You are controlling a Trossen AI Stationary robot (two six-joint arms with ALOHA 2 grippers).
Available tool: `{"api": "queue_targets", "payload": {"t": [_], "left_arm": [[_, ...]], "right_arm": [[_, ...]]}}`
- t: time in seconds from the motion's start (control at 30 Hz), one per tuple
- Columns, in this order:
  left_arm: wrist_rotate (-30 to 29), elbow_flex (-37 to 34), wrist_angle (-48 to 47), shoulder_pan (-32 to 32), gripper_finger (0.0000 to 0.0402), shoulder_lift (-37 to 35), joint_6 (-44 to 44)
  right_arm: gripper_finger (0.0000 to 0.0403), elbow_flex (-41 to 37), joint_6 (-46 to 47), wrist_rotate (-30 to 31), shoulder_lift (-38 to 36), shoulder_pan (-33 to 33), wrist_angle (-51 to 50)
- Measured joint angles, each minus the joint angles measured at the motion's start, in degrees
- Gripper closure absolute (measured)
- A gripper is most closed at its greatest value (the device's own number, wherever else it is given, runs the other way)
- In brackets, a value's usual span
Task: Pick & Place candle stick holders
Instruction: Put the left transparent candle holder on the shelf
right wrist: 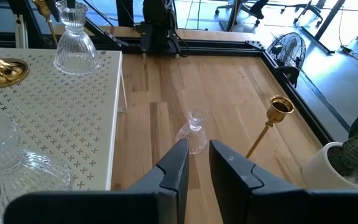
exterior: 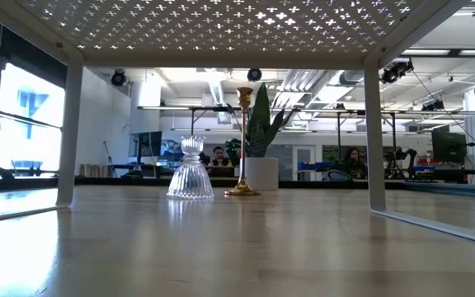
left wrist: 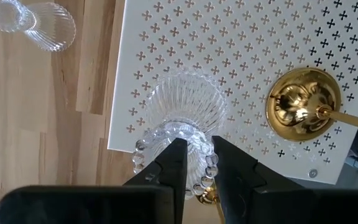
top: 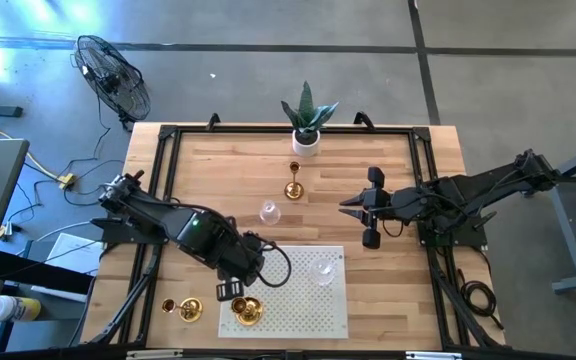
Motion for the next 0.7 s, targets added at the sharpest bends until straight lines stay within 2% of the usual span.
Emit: {"api": "queue_targets", "payload": {"t": [0.4,0.53,0.7], "left_arm": [[0.3,-0.1,-0.2,0.0,0.0334,0.1,-0.2],[2.9,-0.1,-0.2,0.0,0.0334,0.1,-0.4],[3.2,-0.1,0.0,0.0,0.0334,0.1,0.0]], "right_arm": [[0.0347,0.0,0.0,-0.2,0.0,0.0,0.0],[0.0346,0.0,0.0,-0.2,0.0,0.0,0.3],[0.0348,0.0,0.1,-0.2,0.0,0.0,0.3]]}}
